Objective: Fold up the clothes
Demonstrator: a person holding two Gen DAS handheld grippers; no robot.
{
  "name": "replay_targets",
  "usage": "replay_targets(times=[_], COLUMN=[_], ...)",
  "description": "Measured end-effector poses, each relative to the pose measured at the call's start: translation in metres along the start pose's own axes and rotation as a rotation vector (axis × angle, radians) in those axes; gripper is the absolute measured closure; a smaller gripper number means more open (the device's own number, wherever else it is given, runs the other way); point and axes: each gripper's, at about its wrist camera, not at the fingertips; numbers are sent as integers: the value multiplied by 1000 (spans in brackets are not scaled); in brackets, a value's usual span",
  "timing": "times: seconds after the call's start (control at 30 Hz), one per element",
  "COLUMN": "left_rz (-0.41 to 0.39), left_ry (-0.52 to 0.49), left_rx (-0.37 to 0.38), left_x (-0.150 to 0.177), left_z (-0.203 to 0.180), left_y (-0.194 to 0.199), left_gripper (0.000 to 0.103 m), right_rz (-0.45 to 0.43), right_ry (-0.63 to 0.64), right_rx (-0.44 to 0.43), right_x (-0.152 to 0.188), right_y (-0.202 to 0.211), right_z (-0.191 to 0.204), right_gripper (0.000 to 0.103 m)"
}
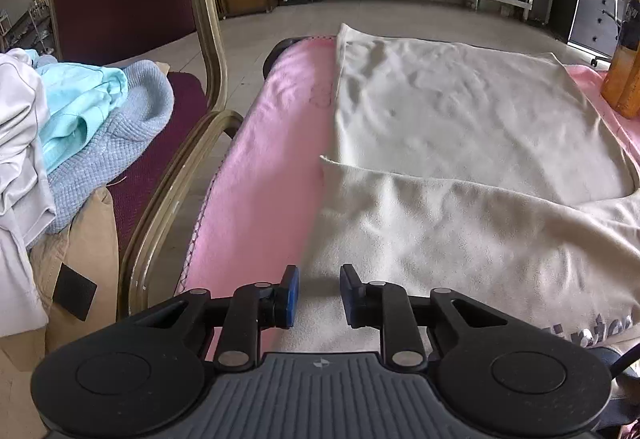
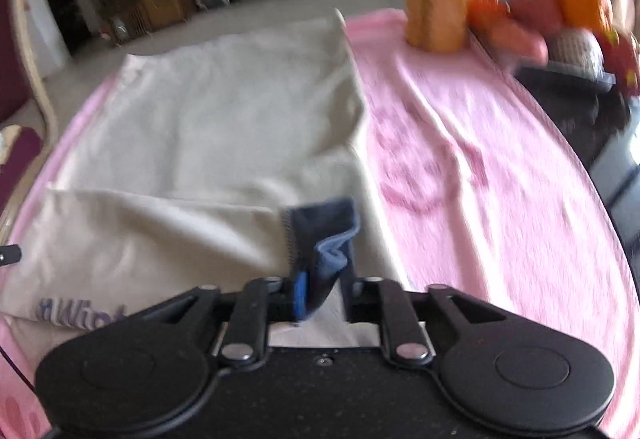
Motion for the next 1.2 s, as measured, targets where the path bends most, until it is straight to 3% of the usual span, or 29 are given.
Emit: replay_targets(times=[0.1,0.17,0.23,0.27,0.3,0.37,0.47,0.5,0.53,0.6,0.7,0.73,0.8,0.87,0.93,1.03,1.1,1.2], left_rz=[13,22,30,35,39,48,61,65,70,75,60,56,37,16,18,34,41,119], left_ry=[31,52,73,83,94,114,146,156,167,206,189,195,206,212,210,145,83,100], left_rx=[21,36,50,57,64,78,99,107,112,75,-94,-115,-99,-51,56,151,120,60], left_x=[-2,-4,-6,-6,-7,-9,-11,-12,-13,-11,-8,-7,-5,-3,1,9,10,17], left_z=[3,4,6,7,8,10,12,13,14,25,39,44,52,56,51,28,17,25], left_y=[-8,-13,-18,-20,-23,-28,-35,-38,-40,-37,-27,-22,-5,11,24,29,21,2], left_gripper=[82,83,83,83,83,83,78,79,81,88,91,92,92,92,91,90,86,85], right_rz=[-66,-92,-64,-22,34,142,243,260,277,275,219,192,137,87,53,63,104,184], right_ry=[-15,-49,-128,-172,-217,-297,-355,-404,-453,-557,-675,-685,-613,-552,-490,-396,-341,-287], right_rx=[3,-52,-181,-257,-326,-446,-445,-436,-427,-388,-306,-269,-164,-127,-176,-280,-363,-447], right_x=[-6,-10,-11,-9,-5,1,11,13,16,19,23,23,20,17,15,14,12,13], right_y=[16,23,20,14,3,-18,-46,-51,-57,-57,-44,-38,-22,-6,7,9,3,-11], right_z=[-4,-8,-12,-13,-12,-10,-10,-19,-27,-50,-85,-93,-99,-97,-91,-69,-49,-25], right_gripper=[56,54,63,71,86,89,89,100,103,103,103,103,101,87,87,87,87,87])
Point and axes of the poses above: each gripper's, at about its wrist camera, not at the fingertips, and y roughly against the way its jaws point, z to its left, x to its underside, and after that the axes turned 11 degrees about -z, right-handed
